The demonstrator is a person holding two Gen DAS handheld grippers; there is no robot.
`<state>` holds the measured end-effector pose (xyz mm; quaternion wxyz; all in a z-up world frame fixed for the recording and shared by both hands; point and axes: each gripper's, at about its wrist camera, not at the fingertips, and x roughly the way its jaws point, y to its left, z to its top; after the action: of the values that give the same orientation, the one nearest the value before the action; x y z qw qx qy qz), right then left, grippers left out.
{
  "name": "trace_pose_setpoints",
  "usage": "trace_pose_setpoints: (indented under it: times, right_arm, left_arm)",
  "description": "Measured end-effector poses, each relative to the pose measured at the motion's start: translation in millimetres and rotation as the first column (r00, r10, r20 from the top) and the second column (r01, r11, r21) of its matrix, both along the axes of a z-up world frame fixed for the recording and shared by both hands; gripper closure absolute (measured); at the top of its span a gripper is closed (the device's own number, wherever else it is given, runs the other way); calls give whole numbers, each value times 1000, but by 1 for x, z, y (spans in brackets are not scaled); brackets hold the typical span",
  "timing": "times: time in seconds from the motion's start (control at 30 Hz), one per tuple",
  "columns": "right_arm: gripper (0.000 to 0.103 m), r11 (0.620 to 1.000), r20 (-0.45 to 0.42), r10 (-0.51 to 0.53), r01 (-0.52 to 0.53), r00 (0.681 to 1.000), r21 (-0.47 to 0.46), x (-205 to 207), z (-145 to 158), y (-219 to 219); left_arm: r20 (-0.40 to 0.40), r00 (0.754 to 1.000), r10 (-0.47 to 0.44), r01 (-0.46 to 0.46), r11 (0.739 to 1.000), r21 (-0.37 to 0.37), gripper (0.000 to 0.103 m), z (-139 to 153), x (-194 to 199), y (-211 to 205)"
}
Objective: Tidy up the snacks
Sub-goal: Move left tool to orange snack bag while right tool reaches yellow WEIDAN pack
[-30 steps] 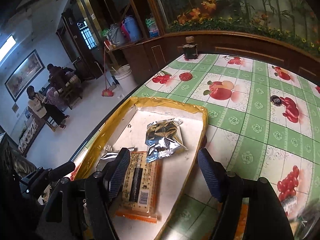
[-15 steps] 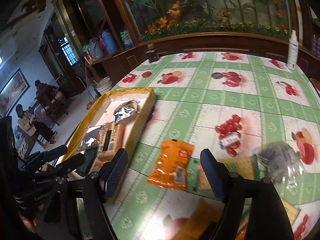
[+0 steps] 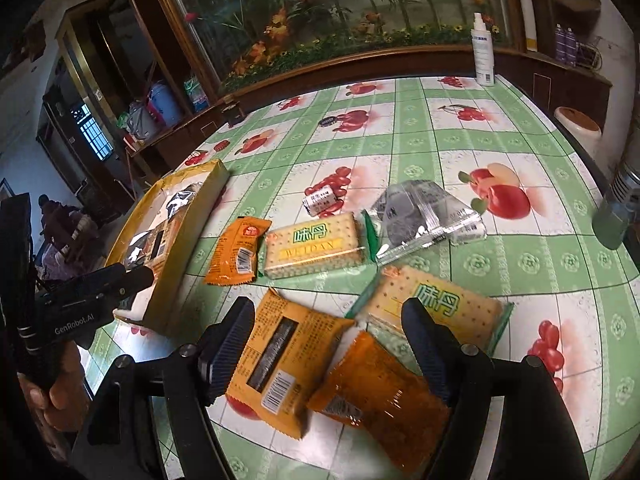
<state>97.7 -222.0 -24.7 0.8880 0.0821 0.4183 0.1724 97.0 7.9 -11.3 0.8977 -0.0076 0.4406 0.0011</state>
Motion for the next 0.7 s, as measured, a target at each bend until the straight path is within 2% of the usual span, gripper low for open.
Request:
trace_pose_setpoints:
  times: [0.2, 0.37, 0.5, 0.7]
  right_arm:
    - [25, 998, 3, -56, 56, 998, -41, -21, -10, -21]
    - [23, 992, -15, -113, 112, 994, -61, -18, -19, -33]
    - [22, 992, -11, -97, 95, 995, -81, -12, -23, -31]
    - [22, 993, 2, -34, 34, 999, -112, 6, -20, -37]
  left_arm:
    - [-8, 1000, -4, 4, 1000, 1, 36, -6, 4, -11]
    - [-33, 999, 5, -6, 999, -36, 36, -13, 21, -12]
    - [-77, 997, 6, -11, 998, -57, 36, -21, 38, -15]
    - [-94, 996, 6, -13, 997, -73, 36, -27, 58, -22]
